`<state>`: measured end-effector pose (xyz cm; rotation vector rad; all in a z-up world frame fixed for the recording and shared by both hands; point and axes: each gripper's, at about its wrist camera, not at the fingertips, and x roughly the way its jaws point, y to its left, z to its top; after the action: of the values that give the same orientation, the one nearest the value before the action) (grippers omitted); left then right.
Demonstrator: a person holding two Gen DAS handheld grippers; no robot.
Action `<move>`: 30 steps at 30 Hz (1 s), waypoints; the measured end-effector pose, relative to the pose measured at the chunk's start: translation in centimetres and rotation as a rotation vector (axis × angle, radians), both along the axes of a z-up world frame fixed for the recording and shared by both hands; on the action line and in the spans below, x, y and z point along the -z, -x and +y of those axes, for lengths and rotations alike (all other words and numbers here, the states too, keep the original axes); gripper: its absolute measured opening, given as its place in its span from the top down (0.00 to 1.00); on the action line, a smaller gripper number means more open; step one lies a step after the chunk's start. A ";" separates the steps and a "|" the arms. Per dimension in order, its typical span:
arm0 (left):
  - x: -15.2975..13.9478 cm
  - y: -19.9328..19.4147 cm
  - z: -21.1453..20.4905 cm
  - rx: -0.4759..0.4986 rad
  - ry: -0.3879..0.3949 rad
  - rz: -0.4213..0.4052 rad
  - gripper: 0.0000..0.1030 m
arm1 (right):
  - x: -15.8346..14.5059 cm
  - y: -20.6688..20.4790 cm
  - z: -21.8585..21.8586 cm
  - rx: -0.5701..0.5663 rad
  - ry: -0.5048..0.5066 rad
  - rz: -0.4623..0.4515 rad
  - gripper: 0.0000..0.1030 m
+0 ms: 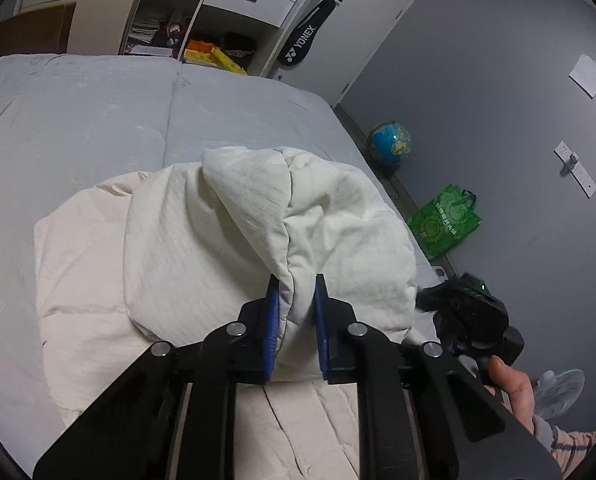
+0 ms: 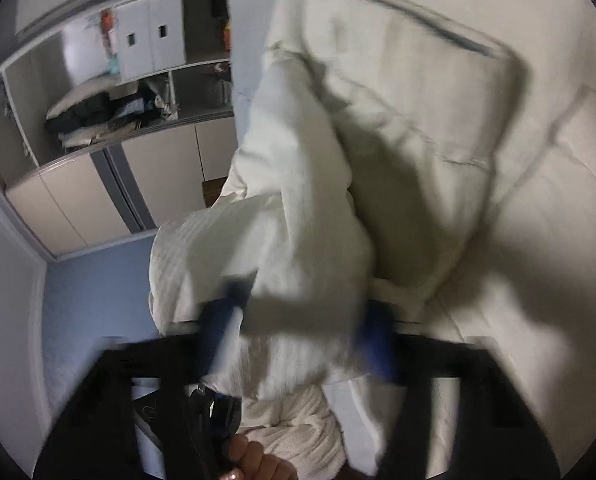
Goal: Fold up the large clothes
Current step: 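Pull the held hood down over the folded sleeves with the left gripper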
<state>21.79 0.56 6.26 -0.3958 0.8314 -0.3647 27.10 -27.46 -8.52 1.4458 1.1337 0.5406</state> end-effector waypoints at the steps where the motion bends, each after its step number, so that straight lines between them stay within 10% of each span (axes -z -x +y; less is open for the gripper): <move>1: -0.1 0.0 0.1 0.000 0.005 0.000 0.87 | -0.4 -0.4 0.3 0.002 -0.016 -0.020 0.84; 9: -0.3 1.1 0.2 0.040 0.039 -0.004 0.88 | -6.1 -3.0 -0.4 0.027 0.026 -0.356 0.90; 19: 6.6 1.9 -6.2 0.172 -0.159 0.196 0.87 | 5.2 1.4 -4.8 -0.062 0.164 -0.133 0.88; 24: 7.3 2.1 -5.9 0.164 -0.165 0.226 0.82 | 2.5 2.0 -5.7 -0.108 0.325 -0.159 0.61; 30: 6.1 2.2 -4.8 0.133 -0.148 0.208 0.70 | -2.9 2.9 -7.4 -0.056 0.441 -0.304 0.60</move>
<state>19.54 -4.20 0.14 -0.2433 1.0840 -0.3865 24.22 -34.83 -5.60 0.9194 0.9762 0.4924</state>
